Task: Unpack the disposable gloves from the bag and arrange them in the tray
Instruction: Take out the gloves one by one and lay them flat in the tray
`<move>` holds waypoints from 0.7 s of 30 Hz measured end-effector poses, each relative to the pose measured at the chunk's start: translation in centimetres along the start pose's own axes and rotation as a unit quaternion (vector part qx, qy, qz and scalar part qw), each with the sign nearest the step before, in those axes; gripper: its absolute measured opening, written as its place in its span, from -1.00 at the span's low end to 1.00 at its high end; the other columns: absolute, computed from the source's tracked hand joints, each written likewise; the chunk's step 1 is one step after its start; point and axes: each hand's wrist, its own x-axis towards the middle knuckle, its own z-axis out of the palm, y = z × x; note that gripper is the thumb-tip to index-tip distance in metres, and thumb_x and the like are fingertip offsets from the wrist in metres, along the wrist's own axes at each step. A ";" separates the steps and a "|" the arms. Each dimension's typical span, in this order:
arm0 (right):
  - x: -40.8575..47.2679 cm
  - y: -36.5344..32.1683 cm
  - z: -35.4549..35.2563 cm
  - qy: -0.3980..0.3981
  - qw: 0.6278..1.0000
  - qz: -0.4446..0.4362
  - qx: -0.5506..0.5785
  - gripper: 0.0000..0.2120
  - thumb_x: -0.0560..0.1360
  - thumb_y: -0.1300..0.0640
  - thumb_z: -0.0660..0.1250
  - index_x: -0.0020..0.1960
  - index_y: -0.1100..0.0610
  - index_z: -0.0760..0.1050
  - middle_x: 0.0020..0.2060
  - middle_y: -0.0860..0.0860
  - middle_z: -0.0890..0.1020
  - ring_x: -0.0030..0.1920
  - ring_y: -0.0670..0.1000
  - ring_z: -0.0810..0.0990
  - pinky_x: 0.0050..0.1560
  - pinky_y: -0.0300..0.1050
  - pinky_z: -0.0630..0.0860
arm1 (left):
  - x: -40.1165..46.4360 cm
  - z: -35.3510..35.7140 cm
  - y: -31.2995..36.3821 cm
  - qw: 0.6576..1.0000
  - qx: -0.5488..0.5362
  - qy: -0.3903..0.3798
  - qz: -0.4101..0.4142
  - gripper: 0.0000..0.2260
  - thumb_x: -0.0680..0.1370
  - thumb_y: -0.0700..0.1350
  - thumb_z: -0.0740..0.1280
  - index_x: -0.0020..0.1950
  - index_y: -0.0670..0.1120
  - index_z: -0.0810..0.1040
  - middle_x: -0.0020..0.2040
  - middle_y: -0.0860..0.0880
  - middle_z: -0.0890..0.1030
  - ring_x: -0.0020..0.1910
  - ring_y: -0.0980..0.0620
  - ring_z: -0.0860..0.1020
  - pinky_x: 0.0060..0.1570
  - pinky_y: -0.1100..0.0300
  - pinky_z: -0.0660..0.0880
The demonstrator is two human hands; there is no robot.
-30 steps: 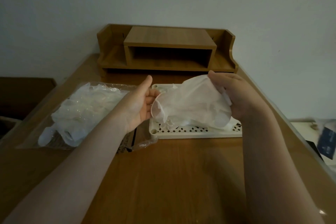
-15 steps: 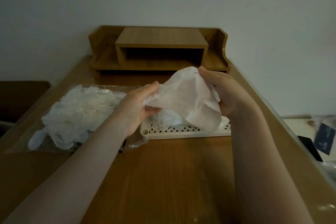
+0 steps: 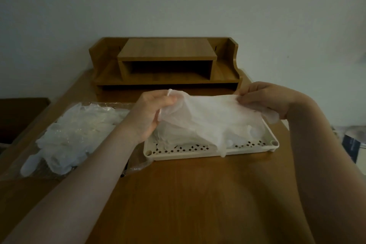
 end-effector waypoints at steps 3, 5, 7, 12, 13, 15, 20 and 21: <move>1.7 0.1 -0.6 0.101 0.986 0.046 -0.126 -0.83 0.57 0.15 0.26 -0.05 0.12 0.63 -0.12 0.07 0.69 -0.15 0.06 0.64 -0.14 -0.16 0.56 | 1.8 0.6 -1.1 0.968 0.230 0.101 0.024 -0.85 0.54 -0.22 0.29 -0.04 -0.09 0.67 -0.07 0.04 0.58 -0.04 0.03 0.55 -0.04 0.16 0.46; 3.2 0.3 -0.8 0.142 0.961 0.064 -0.229 -0.86 0.57 0.10 0.27 -0.02 0.10 0.60 -0.18 0.04 0.64 -0.28 0.04 0.51 -0.23 -0.21 0.48 | 2.9 0.6 -1.8 0.941 0.315 0.119 0.033 -0.87 0.55 -0.22 0.30 0.00 -0.15 0.64 0.02 0.08 0.52 0.04 0.08 0.51 -0.02 0.26 0.40; 4.7 0.5 -0.8 0.157 0.944 0.039 -0.289 -0.83 0.57 0.08 0.25 -0.10 0.10 0.57 -0.27 0.03 0.58 -0.36 0.00 0.43 -0.32 -0.22 0.42 | 3.6 0.5 -2.4 0.927 0.358 0.114 0.014 -0.81 0.54 -0.22 0.30 0.12 -0.20 0.59 0.15 0.09 0.46 0.14 0.08 0.47 -0.02 0.33 0.37; 7.9 0.9 -0.3 0.159 0.913 -0.015 -0.375 -0.85 0.57 0.03 0.25 -0.09 0.07 0.53 -0.22 0.00 0.56 -0.24 -0.04 0.51 -0.32 -0.30 0.41 | 3.3 0.9 -3.5 0.884 0.458 0.090 -0.024 -0.47 0.53 -0.27 0.26 0.49 -0.04 0.26 0.42 0.03 0.19 0.38 0.02 0.21 0.22 0.19 0.34; 8.5 1.2 -0.3 0.149 0.906 -0.011 -0.395 -0.87 0.56 0.04 0.27 -0.09 0.07 0.53 -0.18 0.02 0.57 -0.22 -0.02 0.52 -0.31 -0.31 0.41 | 3.2 0.7 -3.7 0.877 0.469 0.095 -0.034 -0.48 0.53 -0.26 0.27 0.47 -0.02 0.29 0.43 0.02 0.17 0.41 -0.01 0.15 0.34 0.10 0.27; 9.2 1.5 -0.2 0.126 0.897 0.016 -0.423 -0.90 0.54 0.06 0.30 -0.07 0.08 0.53 -0.11 0.06 0.58 -0.18 0.00 0.51 -0.28 -0.31 0.40 | 3.2 0.4 -3.9 0.870 0.479 0.094 -0.075 -0.56 0.50 -0.19 0.32 0.38 0.01 0.42 0.47 0.06 0.12 0.45 -0.04 0.05 0.42 -0.03 0.12; 7.5 0.1 2.0 0.255 0.829 -0.093 -0.489 -0.75 0.56 -0.01 0.25 0.18 0.06 0.50 0.13 0.04 0.50 0.20 0.13 0.41 0.26 0.02 0.38 | 3.9 0.0 -3.7 0.940 0.203 0.163 -0.219 -0.45 0.38 0.41 0.25 0.03 -0.01 0.65 0.13 0.02 0.56 0.14 -0.07 0.52 0.16 -0.14 0.44; 7.1 -0.4 3.4 0.278 0.826 -0.143 -0.469 -0.73 0.58 0.01 0.22 0.22 0.07 0.48 0.15 0.04 0.50 0.22 0.10 0.41 0.26 -0.01 0.35 | 4.1 0.2 -3.4 0.933 0.214 0.185 -0.221 -0.43 0.40 0.44 0.19 -0.08 -0.02 0.67 0.04 0.03 0.57 0.08 -0.05 0.52 0.16 -0.11 0.43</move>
